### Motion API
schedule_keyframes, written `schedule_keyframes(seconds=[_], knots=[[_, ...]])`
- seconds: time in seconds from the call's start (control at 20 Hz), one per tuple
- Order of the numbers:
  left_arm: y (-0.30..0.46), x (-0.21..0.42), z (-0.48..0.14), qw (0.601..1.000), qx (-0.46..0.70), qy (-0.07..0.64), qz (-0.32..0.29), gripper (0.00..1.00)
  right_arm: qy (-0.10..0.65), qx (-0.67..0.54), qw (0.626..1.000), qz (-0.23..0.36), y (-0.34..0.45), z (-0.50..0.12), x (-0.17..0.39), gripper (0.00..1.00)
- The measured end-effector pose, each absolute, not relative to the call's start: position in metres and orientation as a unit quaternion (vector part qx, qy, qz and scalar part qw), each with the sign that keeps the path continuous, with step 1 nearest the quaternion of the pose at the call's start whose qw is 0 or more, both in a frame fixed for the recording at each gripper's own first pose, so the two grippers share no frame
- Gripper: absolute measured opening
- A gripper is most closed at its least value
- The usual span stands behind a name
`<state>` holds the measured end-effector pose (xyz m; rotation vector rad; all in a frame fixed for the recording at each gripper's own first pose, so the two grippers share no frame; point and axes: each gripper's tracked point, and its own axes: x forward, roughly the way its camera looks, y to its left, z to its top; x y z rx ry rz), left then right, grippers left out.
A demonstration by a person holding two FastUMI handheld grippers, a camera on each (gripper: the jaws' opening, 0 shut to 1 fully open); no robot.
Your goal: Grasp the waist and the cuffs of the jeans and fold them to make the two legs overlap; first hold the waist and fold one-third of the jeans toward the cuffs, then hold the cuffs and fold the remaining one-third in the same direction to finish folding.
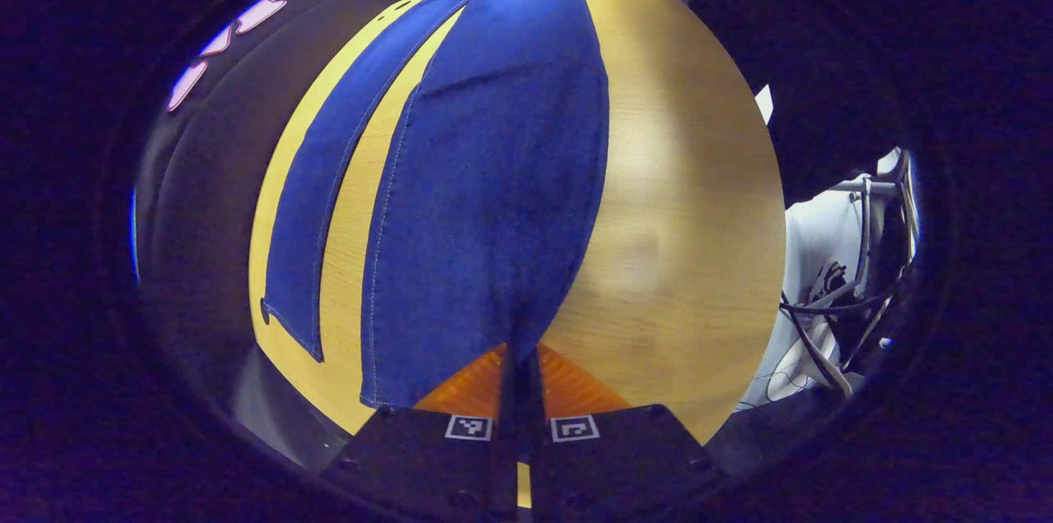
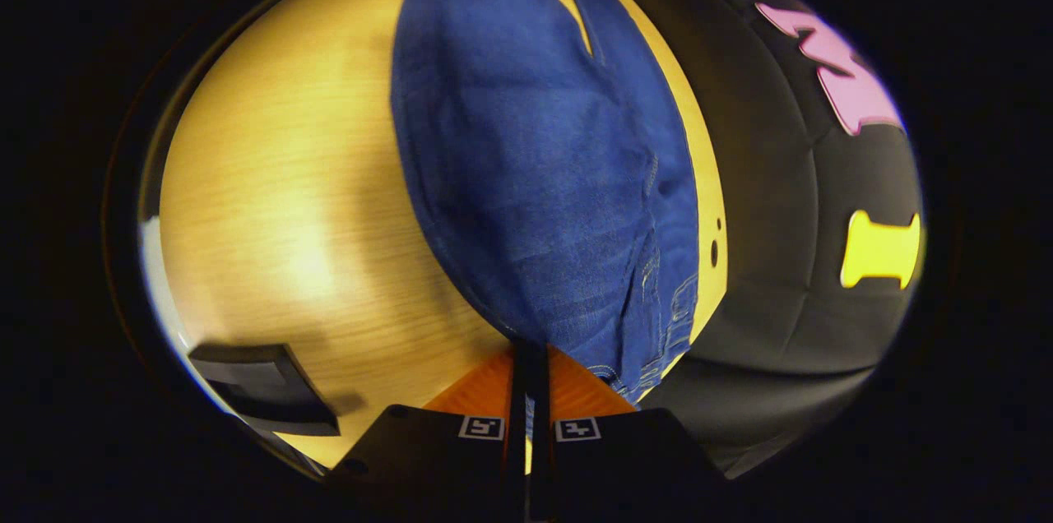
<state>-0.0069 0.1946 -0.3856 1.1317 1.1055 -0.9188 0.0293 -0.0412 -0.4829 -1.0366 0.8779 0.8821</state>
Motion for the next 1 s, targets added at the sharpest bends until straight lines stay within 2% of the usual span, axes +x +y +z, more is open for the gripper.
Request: schedule_keyframes(seconds=[0.05,0.3,0.4,0.6,0.7,0.75,0.9,0.95,1.0], knots=[[0.197,-0.007,-0.385,0.612,0.477,0.492,-0.394,0.05,0.409,-0.445,0.694,0.391,-0.042,-0.482,0.029,0.07],[0.192,0.013,-0.367,0.628,0.432,0.513,-0.395,0.06,0.448,-0.375,0.724,0.367,-0.043,-0.462,0.038,0.07],[0.190,0.029,-0.350,0.645,0.411,0.513,-0.391,0.06,0.453,-0.333,0.750,0.348,-0.041,-0.444,0.051,0.07],[0.183,0.072,-0.318,0.661,0.340,0.539,-0.396,0.06,0.472,-0.255,0.773,0.341,-0.038,-0.409,0.092,0.07],[0.183,0.099,-0.311,0.669,0.308,0.550,-0.394,0.03,0.478,-0.237,0.772,0.347,-0.035,-0.397,0.120,0.07],[0.186,0.115,-0.306,0.674,0.287,0.558,-0.391,0.06,0.476,-0.235,0.770,0.354,-0.033,-0.392,0.136,0.07],[0.186,0.175,-0.287,0.701,0.226,0.557,-0.383,0.06,0.483,-0.228,0.766,0.358,-0.031,-0.384,0.182,0.07],[0.184,0.195,-0.285,0.710,0.205,0.554,-0.382,0.06,0.491,-0.220,0.763,0.358,-0.030,-0.383,0.197,0.11],[0.186,0.214,-0.282,0.719,0.191,0.553,-0.375,0.06,0.496,-0.212,0.763,0.356,-0.031,-0.384,0.215,0.07]])
